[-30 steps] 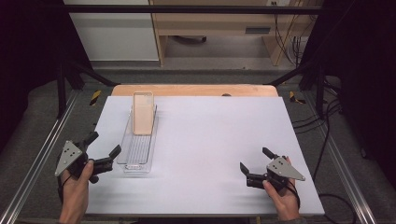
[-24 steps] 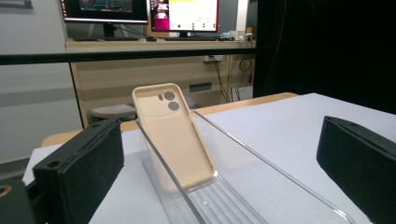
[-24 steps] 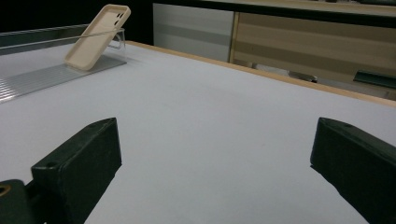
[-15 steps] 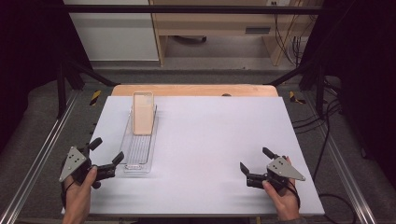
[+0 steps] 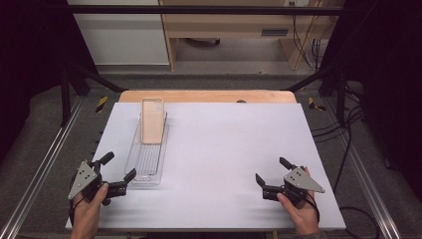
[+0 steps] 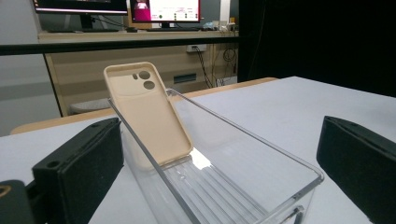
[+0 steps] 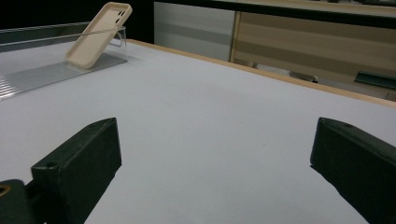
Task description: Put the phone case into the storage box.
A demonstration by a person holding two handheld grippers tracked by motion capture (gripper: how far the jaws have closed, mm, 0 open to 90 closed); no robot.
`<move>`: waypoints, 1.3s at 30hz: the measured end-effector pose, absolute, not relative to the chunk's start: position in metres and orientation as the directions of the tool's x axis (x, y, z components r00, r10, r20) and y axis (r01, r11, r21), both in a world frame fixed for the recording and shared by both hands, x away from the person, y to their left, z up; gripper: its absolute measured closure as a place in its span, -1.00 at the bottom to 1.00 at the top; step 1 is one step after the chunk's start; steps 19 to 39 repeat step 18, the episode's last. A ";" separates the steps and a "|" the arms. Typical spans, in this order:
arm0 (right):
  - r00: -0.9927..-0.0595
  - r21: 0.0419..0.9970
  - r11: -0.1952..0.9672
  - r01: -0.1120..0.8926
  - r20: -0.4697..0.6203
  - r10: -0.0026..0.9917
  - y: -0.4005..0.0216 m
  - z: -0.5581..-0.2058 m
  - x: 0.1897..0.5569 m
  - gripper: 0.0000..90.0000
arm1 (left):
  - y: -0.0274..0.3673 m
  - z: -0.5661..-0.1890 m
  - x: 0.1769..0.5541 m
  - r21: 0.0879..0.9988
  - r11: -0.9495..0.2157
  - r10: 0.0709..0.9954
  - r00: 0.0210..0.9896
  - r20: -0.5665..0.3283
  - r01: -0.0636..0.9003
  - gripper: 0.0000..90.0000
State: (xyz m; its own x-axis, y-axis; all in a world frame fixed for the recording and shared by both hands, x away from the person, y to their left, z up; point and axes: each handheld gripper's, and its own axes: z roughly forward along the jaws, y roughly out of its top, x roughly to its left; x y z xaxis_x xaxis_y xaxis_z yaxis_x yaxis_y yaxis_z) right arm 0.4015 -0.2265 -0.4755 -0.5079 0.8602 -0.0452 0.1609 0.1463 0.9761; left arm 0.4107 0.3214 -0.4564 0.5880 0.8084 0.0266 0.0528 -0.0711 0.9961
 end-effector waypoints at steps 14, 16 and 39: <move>-0.515 0.979 0.151 0.136 -0.061 0.855 -0.228 -0.476 0.401 -0.95 | 0.318 -0.463 0.406 0.996 -0.075 0.804 0.593 0.028 0.056 -0.99; -0.513 0.981 0.148 0.127 -0.063 0.856 -0.229 -0.476 0.401 -0.95 | 0.318 -0.463 0.406 0.996 -0.068 0.808 0.588 0.025 0.052 -0.99; -0.510 0.982 0.146 0.121 -0.065 0.858 -0.229 -0.476 0.401 -0.95 | 0.317 -0.463 0.406 0.997 -0.065 0.809 0.588 0.023 0.050 -0.99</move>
